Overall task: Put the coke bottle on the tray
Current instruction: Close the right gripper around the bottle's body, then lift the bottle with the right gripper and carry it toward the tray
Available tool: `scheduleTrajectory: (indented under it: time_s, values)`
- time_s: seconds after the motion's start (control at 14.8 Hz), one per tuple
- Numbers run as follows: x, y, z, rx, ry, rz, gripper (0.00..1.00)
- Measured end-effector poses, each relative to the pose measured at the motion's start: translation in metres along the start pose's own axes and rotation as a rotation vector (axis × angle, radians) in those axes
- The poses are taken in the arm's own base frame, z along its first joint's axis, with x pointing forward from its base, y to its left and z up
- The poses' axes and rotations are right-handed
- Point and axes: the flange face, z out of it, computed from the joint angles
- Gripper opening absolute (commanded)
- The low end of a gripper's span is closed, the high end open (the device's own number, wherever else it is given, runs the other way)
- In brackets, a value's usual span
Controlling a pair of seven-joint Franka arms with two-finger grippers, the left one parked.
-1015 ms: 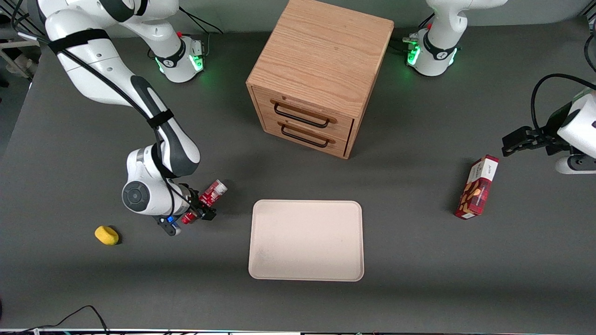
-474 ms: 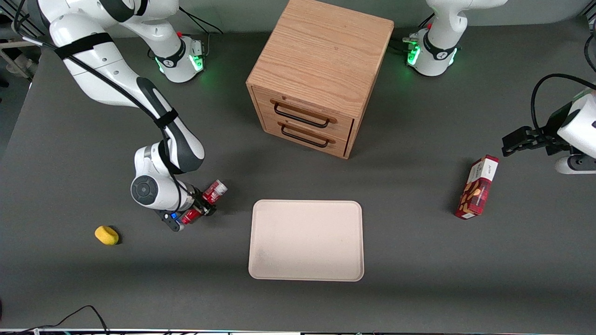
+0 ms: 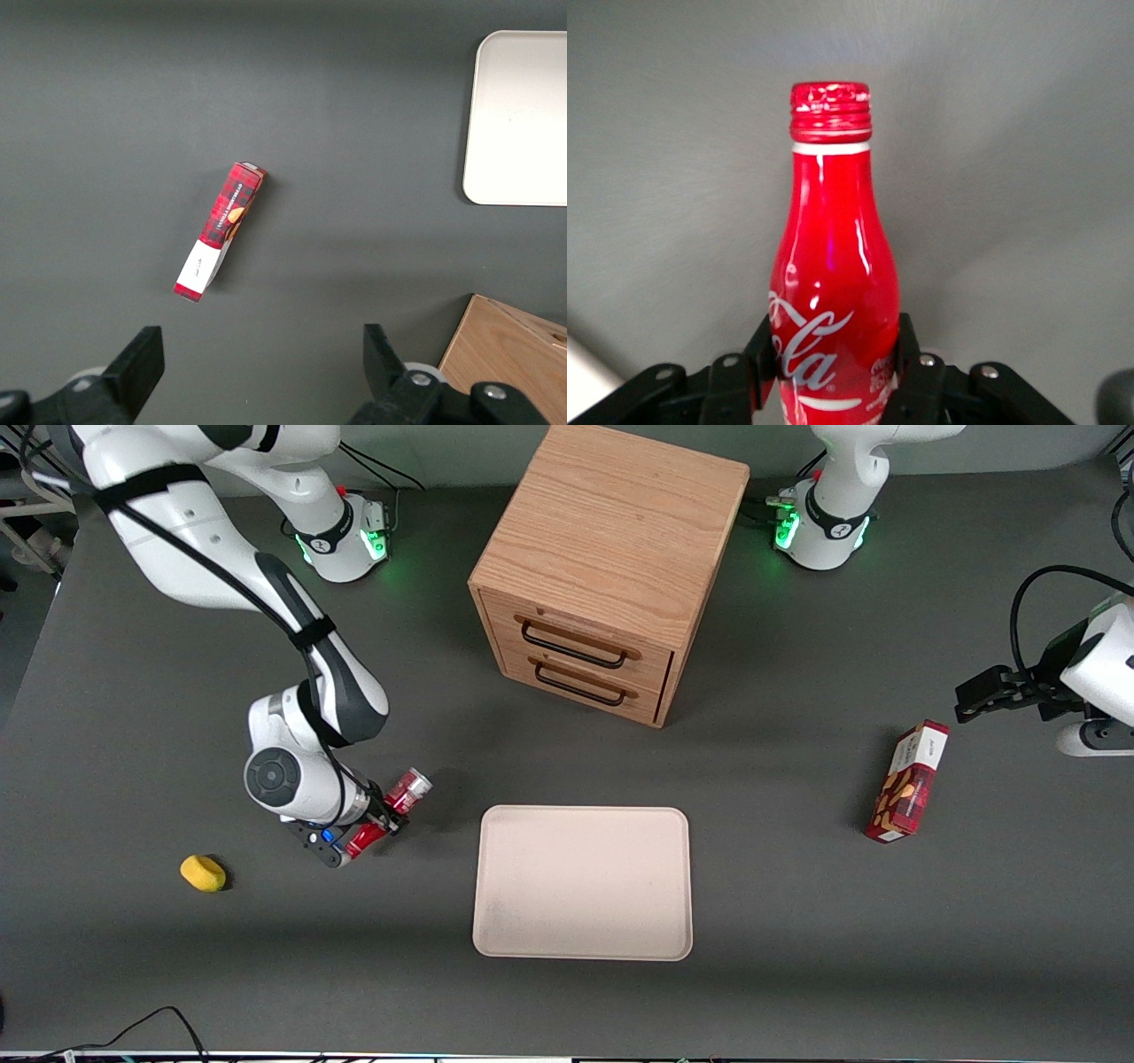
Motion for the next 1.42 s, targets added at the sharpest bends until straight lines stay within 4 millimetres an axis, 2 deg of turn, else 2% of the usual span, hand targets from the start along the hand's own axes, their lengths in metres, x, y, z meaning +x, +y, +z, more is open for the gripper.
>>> scheduleTrajectory:
  time_s: [0.27,0.34,0.54,0.74,0.88,1.02,1.22,1.42]
  values:
    - [-0.007,0.012,-0.157,-0.044,0.017,-0.117,0.00]
    - [-0.012,0.016,-0.189,-0.044,0.023,-0.151,0.00]
    - [-0.025,0.020,-0.265,-0.024,0.041,-0.296,0.00]
    - [-0.031,0.024,-0.319,0.009,0.067,-0.469,0.00]
    - [-0.046,0.010,-0.328,0.042,0.066,-0.544,0.00]
    - [-0.061,-0.019,-0.313,0.080,0.057,-0.593,0.00]
    - [-0.068,-0.066,-0.264,0.137,0.029,-0.588,0.00]
    - [-0.062,-0.102,-0.203,0.173,-0.003,-0.589,0.00]
